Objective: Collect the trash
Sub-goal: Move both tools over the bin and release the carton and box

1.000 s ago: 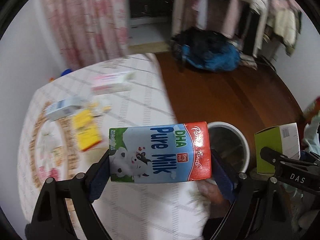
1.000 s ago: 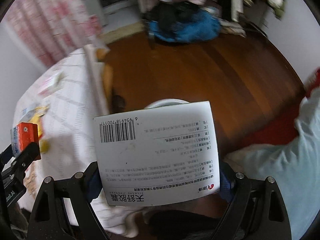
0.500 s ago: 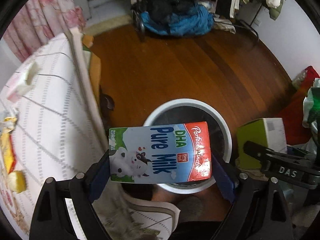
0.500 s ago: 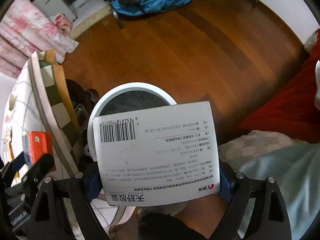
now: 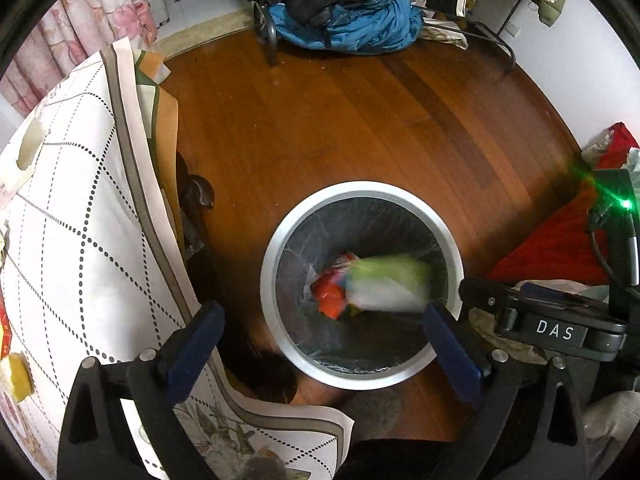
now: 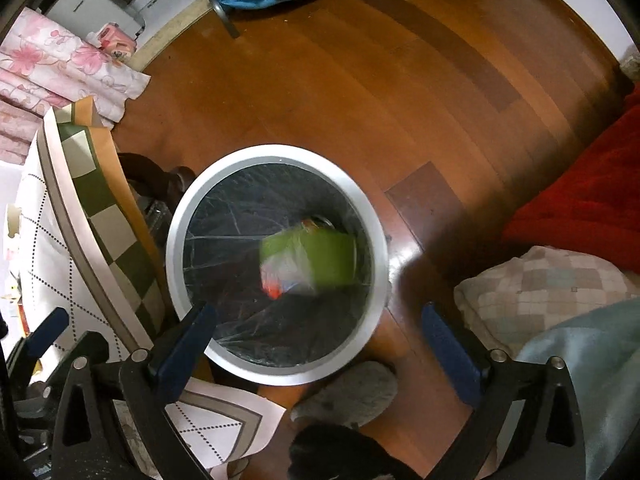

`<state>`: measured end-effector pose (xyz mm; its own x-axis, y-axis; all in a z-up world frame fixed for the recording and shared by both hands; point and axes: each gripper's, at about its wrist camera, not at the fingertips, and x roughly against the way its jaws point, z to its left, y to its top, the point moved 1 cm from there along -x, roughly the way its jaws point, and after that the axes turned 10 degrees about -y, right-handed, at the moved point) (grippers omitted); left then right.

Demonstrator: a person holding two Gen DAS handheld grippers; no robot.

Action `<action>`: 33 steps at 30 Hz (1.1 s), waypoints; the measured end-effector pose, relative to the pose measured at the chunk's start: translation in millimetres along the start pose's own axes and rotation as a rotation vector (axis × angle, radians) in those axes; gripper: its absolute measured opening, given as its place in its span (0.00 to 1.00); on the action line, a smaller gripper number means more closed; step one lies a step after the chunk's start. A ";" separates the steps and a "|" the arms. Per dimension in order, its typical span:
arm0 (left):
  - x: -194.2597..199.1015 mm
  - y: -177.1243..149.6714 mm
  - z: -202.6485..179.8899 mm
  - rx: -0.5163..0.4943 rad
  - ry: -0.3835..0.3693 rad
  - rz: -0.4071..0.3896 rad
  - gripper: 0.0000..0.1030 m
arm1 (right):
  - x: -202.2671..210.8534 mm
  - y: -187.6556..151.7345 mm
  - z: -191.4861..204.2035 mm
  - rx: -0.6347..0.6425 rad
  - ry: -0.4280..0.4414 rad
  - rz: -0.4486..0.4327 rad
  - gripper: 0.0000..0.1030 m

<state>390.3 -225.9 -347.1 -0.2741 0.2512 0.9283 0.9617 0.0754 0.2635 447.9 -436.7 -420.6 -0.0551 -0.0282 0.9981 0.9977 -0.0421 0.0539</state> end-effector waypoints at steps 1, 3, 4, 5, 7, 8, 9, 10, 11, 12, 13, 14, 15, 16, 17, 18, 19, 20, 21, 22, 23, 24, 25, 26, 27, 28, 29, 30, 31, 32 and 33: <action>0.6 0.1 0.1 -0.001 0.002 -0.002 0.99 | 1.2 -0.5 -0.7 0.001 -0.005 -0.002 1.00; 1.6 0.1 -1.0 -0.006 0.009 -0.005 0.99 | 6.4 -2.2 -4.3 0.002 -0.019 -0.007 1.00; 2.8 -0.1 -1.4 -0.007 0.012 -0.008 0.99 | 9.4 -2.0 -3.1 0.002 -0.030 -0.014 1.00; 2.8 0.0 -1.2 -0.007 0.012 -0.009 0.99 | 11.9 -2.7 -3.1 0.003 -0.039 -0.020 1.00; 4.9 -0.5 -1.5 -0.008 0.015 -0.013 0.99 | 18.1 -3.7 -4.3 0.011 -0.058 -0.027 1.00; 6.9 -0.8 -1.9 -0.011 0.019 -0.016 0.99 | 21.0 -4.7 -3.8 0.013 -0.073 -0.032 1.00; 8.7 -1.1 -2.7 -0.014 0.025 -0.020 0.99 | 23.8 -5.7 -3.1 0.018 -0.086 -0.037 1.00; 10.3 -1.1 -3.5 -0.018 0.034 -0.022 0.99 | 27.1 -7.1 -2.2 0.026 -0.106 -0.040 1.00; 11.9 -0.9 -3.5 -0.022 0.041 -0.023 0.99 | 30.6 -8.9 -1.0 0.035 -0.124 -0.048 1.00; 15.2 -1.5 -4.2 -0.025 0.054 -0.028 0.99 | 34.4 -10.5 -1.2 0.040 -0.138 -0.057 1.00; 17.7 -2.1 -4.7 -0.029 0.066 -0.034 0.99 | 39.2 -13.0 -0.3 0.045 -0.153 -0.069 1.00; 20.8 -2.6 -4.4 -0.033 0.077 -0.040 0.99 | 44.5 -15.8 0.6 0.048 -0.163 -0.078 1.00; 25.8 -3.5 -4.6 -0.038 0.096 -0.051 0.99 | 50.3 -18.4 1.5 0.050 -0.170 -0.089 1.00; 29.5 -4.2 -4.0 -0.036 0.104 -0.058 0.99 | 55.7 -20.6 1.7 0.050 -0.174 -0.098 1.00; 32.8 -4.6 -2.7 -0.034 0.105 -0.063 0.99 | 61.0 -22.9 2.1 0.053 -0.179 -0.108 1.00; 38.9 -5.9 -1.9 -0.032 0.108 -0.072 0.99 | 66.8 -25.6 2.9 0.058 -0.183 -0.120 1.00; 43.9 -7.2 -1.1 -0.032 0.112 -0.082 0.99 | 74.5 -29.8 4.3 0.060 -0.184 -0.133 1.00; 47.8 -8.4 0.7 -0.032 0.112 -0.089 0.99 | 80.7 -33.2 5.7 0.061 -0.185 -0.144 1.00; 54.5 -10.0 0.4 -0.032 0.110 -0.099 0.99 | 87.3 -37.1 7.1 0.062 -0.185 -0.156 1.00; 59.9 -11.2 -0.4 -0.032 0.112 -0.108 0.99 | 94.7 -40.6 7.6 0.062 -0.185 -0.166 1.00; 65.5 -12.1 -0.8 -0.033 0.114 -0.119 0.99 | 102.4 -44.1 8.2 0.060 -0.182 -0.177 1.00; 74.4 -14.0 -1.7 -0.036 0.116 -0.133 0.99 | 109.6 -46.8 8.5 0.059 -0.178 -0.187 1.00; 79.5 -14.1 -2.6 -0.037 0.118 -0.142 0.99 | 118.9 -50.9 9.0 0.058 -0.176 -0.201 1.00; 86.7 -15.7 -3.3 -0.036 0.116 -0.153 0.99 | 127.0 -54.7 9.4 0.055 -0.172 -0.213 1.00; 96.5 -17.8 -4.5 -0.036 0.111 -0.168 0.99 | 134.4 -58.1 10.7 0.055 -0.168 -0.224 1.00; 103.6 -19.3 -5.2 -0.038 0.109 -0.178 0.99 | 144.6 -62.7 11.1 0.051 -0.166 -0.240 1.00; 111.4 -20.6 -6.3 -0.039 0.106 -0.191 0.99 | 152.7 -65.6 11.6 0.049 -0.162 -0.254 1.00; 116.8 -20.8 -7.0 -0.041 0.104 -0.200 0.99 | 161.5 -68.7 12.2 0.046 -0.154 -0.267 1.00; 127.7 -22.9 -7.9 -0.043 0.100 -0.216 0.99 | 171.8 -72.8 12.5 0.040 -0.141 -0.281 1.00; 134.1 -24.1 -8.1 -0.043 0.095 -0.226 0.99 | 182.2 -75.9 13.2 0.033 -0.124 -0.295 1.00; 143.8 -26.0 -7.9 -0.043 0.088 -0.241 0.99 | 192.1 -79.0 14.3 0.026 -0.103 -0.310 1.00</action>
<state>326.0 -199.3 -218.4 -0.4957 0.1464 0.8561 0.8685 0.0810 0.4891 359.0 -424.5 -232.7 -0.3530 0.0829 0.9319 0.9349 -0.0071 0.3548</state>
